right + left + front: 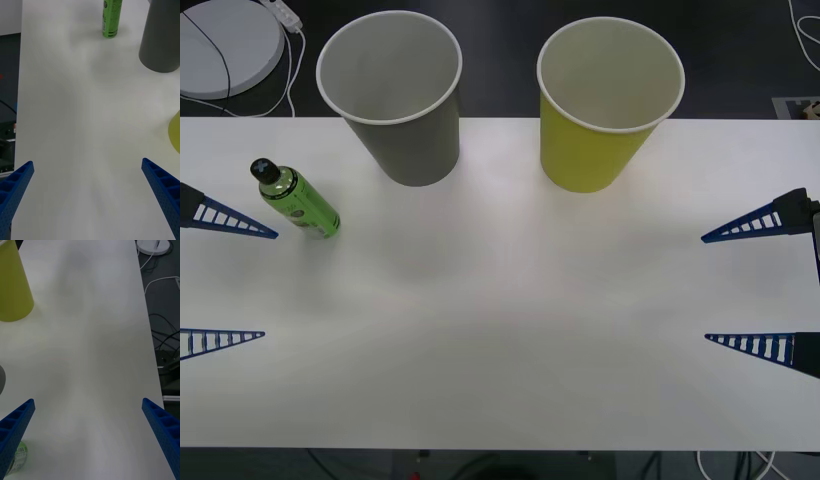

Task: Put the can into the green bin and the plastic bottle into the gray bin

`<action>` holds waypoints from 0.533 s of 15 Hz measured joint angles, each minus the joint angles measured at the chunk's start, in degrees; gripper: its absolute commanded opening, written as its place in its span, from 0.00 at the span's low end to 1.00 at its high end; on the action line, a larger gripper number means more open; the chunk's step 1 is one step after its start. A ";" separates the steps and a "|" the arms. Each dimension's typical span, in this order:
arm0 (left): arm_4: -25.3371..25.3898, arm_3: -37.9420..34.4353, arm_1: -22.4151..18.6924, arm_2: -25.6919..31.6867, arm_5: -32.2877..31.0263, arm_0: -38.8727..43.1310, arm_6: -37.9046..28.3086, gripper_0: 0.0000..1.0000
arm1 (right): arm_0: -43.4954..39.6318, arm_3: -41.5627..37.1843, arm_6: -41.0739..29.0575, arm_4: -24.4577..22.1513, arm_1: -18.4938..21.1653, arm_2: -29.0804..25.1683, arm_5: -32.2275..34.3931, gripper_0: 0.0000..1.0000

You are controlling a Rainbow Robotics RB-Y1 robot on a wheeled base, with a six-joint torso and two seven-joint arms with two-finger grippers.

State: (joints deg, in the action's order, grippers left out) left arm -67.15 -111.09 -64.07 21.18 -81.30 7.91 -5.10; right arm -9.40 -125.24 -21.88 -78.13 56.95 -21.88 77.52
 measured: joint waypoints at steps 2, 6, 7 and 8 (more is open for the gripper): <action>0.00 0.00 0.00 0.00 0.00 0.00 0.00 1.00 | 0.00 0.00 0.00 0.00 0.00 0.00 0.00 1.00; -0.29 0.72 -0.74 -1.01 -0.13 1.86 0.07 1.00 | 0.00 0.00 0.00 0.00 0.00 0.00 0.00 1.00; -0.36 0.93 -1.39 -1.30 -0.03 2.55 0.11 1.00 | 0.01 0.00 0.00 0.00 0.00 0.00 0.00 1.00; -0.06 0.95 -2.96 -1.45 0.39 2.92 0.20 1.00 | 0.00 0.00 0.00 0.00 0.00 0.00 0.00 1.00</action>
State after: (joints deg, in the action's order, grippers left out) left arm -67.21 -110.14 -67.03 19.73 -80.91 10.83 -4.89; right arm -9.40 -125.25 -21.88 -78.14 56.95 -21.88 77.52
